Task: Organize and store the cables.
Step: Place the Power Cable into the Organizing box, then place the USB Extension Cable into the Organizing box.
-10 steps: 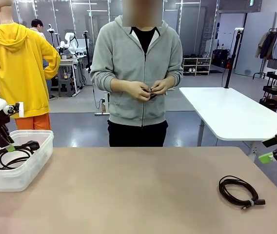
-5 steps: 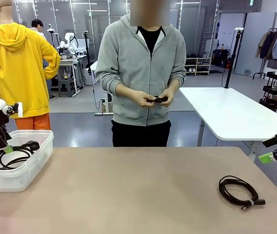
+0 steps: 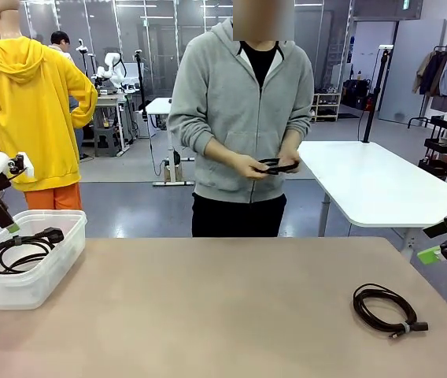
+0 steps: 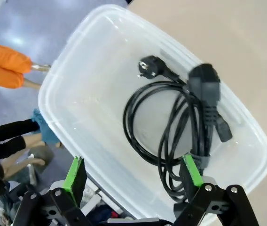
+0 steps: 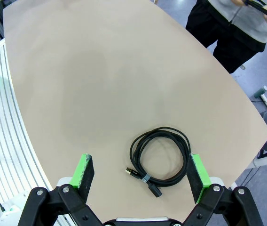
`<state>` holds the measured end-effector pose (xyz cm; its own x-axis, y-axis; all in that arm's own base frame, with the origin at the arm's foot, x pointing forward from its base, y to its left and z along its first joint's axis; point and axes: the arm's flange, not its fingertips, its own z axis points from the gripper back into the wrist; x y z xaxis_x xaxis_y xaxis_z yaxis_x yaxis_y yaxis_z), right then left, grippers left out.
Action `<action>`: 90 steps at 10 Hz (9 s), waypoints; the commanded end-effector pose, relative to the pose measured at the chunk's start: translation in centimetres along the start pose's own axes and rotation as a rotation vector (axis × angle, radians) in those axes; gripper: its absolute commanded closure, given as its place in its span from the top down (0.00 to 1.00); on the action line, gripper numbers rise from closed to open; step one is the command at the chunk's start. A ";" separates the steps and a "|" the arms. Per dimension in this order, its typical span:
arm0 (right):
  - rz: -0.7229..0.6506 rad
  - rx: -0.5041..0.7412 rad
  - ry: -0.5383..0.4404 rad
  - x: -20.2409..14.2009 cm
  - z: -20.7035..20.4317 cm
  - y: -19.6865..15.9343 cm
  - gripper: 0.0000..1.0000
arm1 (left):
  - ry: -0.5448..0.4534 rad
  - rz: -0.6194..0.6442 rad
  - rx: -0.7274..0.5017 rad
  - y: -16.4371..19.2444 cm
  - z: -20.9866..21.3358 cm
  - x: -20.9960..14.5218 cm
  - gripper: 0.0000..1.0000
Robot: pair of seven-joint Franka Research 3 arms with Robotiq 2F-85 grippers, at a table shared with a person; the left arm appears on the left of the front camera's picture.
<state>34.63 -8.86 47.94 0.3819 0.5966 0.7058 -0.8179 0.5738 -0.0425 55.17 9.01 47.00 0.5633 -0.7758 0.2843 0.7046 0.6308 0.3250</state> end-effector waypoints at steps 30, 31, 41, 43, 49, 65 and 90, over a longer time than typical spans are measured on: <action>-0.008 -0.003 -0.001 0.2 -0.1 0.0 1.00 | -0.667 -0.212 -0.353 -19.8 11.6 -10.2 1.00; -0.008 -0.003 -0.001 0.2 -0.1 0.0 1.00 | -0.621 -0.250 -0.345 -20.5 11.6 -10.7 1.00; 0.118 0.147 0.356 6.9 -3.1 0.8 1.00 | -0.632 -0.201 -0.346 -18.0 12.2 -9.4 1.00; 0.210 0.217 0.448 11.6 -7.7 1.3 1.00 | -0.632 -0.201 -0.346 -18.0 12.2 -9.4 1.00; 0.410 0.140 0.687 20.4 -25.7 3.2 1.00 | -0.632 -0.201 -0.346 -18.0 12.2 -9.4 1.00; 0.524 0.225 0.606 12.2 -37.2 4.5 1.00 | -0.632 -0.201 -0.346 -18.0 12.2 -9.4 1.00; 0.562 0.254 0.591 27.2 -38.8 14.8 0.15 | -0.632 -0.201 -0.346 -18.0 12.2 -9.4 1.00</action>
<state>47.59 35.20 39.63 -0.0306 0.9877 0.1531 -0.9972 -0.0197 -0.0726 31.96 5.15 49.38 0.1323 -0.6536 0.7452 0.9221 0.3569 0.1493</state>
